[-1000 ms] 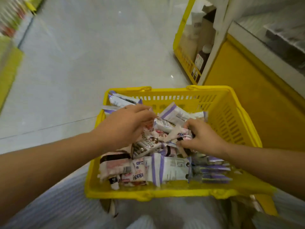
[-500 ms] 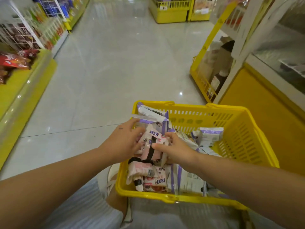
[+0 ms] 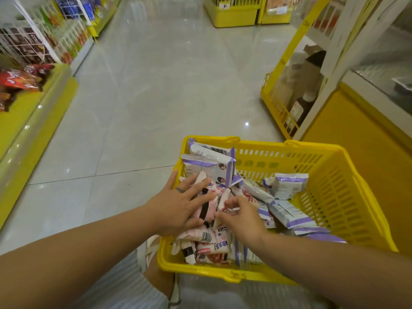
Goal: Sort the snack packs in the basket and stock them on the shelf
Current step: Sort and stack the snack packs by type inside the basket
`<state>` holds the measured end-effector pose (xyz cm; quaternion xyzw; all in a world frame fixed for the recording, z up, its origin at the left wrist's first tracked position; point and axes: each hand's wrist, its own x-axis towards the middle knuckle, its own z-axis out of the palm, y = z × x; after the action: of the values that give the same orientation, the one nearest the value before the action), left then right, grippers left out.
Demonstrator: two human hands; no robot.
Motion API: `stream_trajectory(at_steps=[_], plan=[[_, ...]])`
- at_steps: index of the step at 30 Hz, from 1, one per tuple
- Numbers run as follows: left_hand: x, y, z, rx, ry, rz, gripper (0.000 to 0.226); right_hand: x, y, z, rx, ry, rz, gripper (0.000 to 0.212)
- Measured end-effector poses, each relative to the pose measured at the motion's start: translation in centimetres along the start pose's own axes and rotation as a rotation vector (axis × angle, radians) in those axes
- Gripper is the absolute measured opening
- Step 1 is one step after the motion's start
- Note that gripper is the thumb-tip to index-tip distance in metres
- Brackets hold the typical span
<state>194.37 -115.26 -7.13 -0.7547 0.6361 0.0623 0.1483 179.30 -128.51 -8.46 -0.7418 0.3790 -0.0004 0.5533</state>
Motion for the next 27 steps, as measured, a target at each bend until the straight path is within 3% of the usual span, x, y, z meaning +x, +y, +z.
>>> stream_trajectory(at_steps=[4, 6, 8, 12, 17, 20, 23, 27], plan=[[-0.5, 0.1, -1.2, 0.004, -0.025, -0.011, 0.069, 0.0, -0.2, -1.7, -0.171, -0.258, -0.096, 0.035], [-1.0, 0.5, -2.5, 0.029, 0.057, 0.014, 0.067, 0.5, -0.4, -3.8, -0.220, -0.350, -0.113, 0.044], [-1.0, 1.2, -3.9, 0.115, 0.149, 0.058, 0.058, 1.0, -0.3, -6.1, -0.202, -0.414, -0.120, 0.038], [1.6, 3.7, -5.6, 0.116, 0.269, 0.173, 0.047, 2.4, 0.7, -11.1, -0.417, -0.470, -0.050, 0.036], [6.7, 7.5, -6.2, 0.080, 0.194, 0.316, 0.040, 5.1, 4.0, -17.8, -0.872, -0.409, 0.028, 0.041], [10.6, 9.5, -5.1, -0.019, 0.082, 0.278, 0.040, 6.3, 7.4, -19.1, -0.965, -0.411, 0.153, 0.057], [14.4, 11.0, -4.3, -0.124, 0.040, 0.214, 0.043, 7.7, 10.3, -18.4, -0.958, -0.382, 0.155, 0.076], [19.4, 11.8, -3.0, -0.382, 0.004, -0.052, 0.047, 9.4, 12.1, -17.2, -0.911, -0.369, 0.190, 0.101]])
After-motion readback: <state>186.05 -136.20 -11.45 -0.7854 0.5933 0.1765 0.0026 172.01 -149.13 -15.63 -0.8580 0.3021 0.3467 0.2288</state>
